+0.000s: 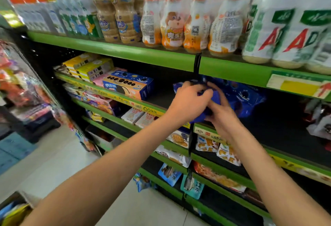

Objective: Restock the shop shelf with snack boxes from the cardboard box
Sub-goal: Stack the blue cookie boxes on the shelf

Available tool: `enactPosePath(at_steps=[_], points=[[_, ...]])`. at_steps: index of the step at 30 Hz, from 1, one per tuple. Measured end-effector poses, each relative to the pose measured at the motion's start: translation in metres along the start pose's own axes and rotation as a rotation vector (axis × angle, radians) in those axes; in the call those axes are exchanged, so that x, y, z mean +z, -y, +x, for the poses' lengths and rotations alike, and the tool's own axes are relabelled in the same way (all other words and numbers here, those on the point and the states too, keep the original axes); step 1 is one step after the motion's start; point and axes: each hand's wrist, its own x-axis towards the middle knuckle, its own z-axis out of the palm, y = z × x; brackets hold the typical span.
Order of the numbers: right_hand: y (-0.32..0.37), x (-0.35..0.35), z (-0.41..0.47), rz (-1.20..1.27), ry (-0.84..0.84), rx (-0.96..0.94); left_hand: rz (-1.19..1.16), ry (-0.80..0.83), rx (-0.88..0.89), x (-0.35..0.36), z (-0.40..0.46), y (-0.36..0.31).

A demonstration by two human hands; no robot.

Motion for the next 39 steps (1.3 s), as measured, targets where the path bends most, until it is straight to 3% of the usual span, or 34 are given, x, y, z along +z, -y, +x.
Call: enactPosePath(at_steps=[7,10,13,17,22,27,30,33,36,39], points=[[0.019,-0.037,-0.023,0.284,-0.022,0.091,-0.168,0.177,0.281,-0.015,-0.049,0.025],[0.017,-0.047,-0.034,0.397,-0.025,0.206,-0.108,0.067,0.214,-0.013,-0.035,0.035],[0.019,-0.055,-0.041,0.457,-0.077,0.254,-0.039,0.057,0.024,-0.01,-0.018,0.043],[0.024,-0.073,-0.042,0.393,-0.152,0.262,0.092,0.109,-0.082,-0.012,0.005,0.056],[0.033,-0.098,-0.044,0.204,-0.226,0.281,0.221,0.191,0.041,-0.018,0.026,0.067],[0.031,-0.109,-0.043,-0.009,-0.376,0.113,0.281,0.184,0.094,-0.014,0.027,0.074],[0.026,-0.109,-0.044,-0.136,-0.33,0.055,0.182,0.126,0.038,-0.008,0.027,0.075],[0.019,-0.109,-0.044,-0.265,-0.264,0.087,-0.03,0.21,-0.072,-0.002,0.026,0.075],[0.016,-0.112,-0.041,-0.198,-0.349,0.079,-0.238,0.25,-0.124,0.006,0.024,0.082],[0.015,-0.114,-0.038,-0.036,-0.433,0.092,-0.278,0.268,-0.145,0.011,0.025,0.085]])
